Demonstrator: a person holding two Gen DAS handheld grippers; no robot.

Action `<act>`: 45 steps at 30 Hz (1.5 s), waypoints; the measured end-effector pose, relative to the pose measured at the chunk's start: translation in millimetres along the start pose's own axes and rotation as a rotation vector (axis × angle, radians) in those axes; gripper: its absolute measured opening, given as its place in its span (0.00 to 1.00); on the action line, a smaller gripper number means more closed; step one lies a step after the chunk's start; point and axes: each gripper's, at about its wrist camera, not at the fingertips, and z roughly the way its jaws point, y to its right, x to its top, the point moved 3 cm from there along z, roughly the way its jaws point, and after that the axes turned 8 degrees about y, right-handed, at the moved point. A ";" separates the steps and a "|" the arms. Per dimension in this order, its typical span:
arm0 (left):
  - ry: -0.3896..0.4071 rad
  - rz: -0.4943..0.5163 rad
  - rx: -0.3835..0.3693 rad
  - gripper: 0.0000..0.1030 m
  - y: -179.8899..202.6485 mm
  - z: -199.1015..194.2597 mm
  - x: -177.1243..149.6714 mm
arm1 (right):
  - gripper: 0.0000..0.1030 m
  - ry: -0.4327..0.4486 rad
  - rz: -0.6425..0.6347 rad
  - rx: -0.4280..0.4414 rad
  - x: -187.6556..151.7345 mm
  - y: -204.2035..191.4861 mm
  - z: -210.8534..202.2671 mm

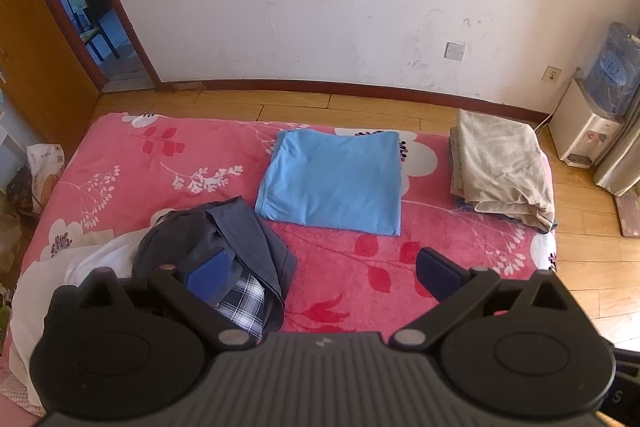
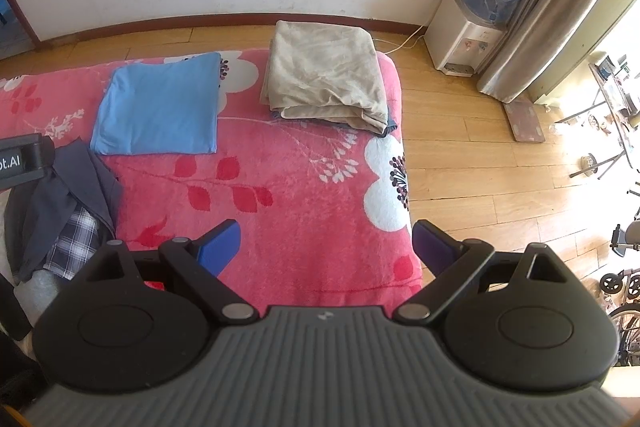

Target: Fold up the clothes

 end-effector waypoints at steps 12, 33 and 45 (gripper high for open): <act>-0.024 -0.001 -0.004 0.98 -3.5 5.0 0.7 | 0.90 -0.006 -0.004 0.000 1.6 -1.8 2.0; -0.038 0.004 0.011 0.98 -5.3 7.3 -1.9 | 0.90 -0.014 -0.006 0.009 1.1 -4.1 4.2; -0.032 0.020 0.012 0.98 -2.1 6.1 -2.6 | 0.90 -0.013 0.002 0.015 1.2 -3.6 4.4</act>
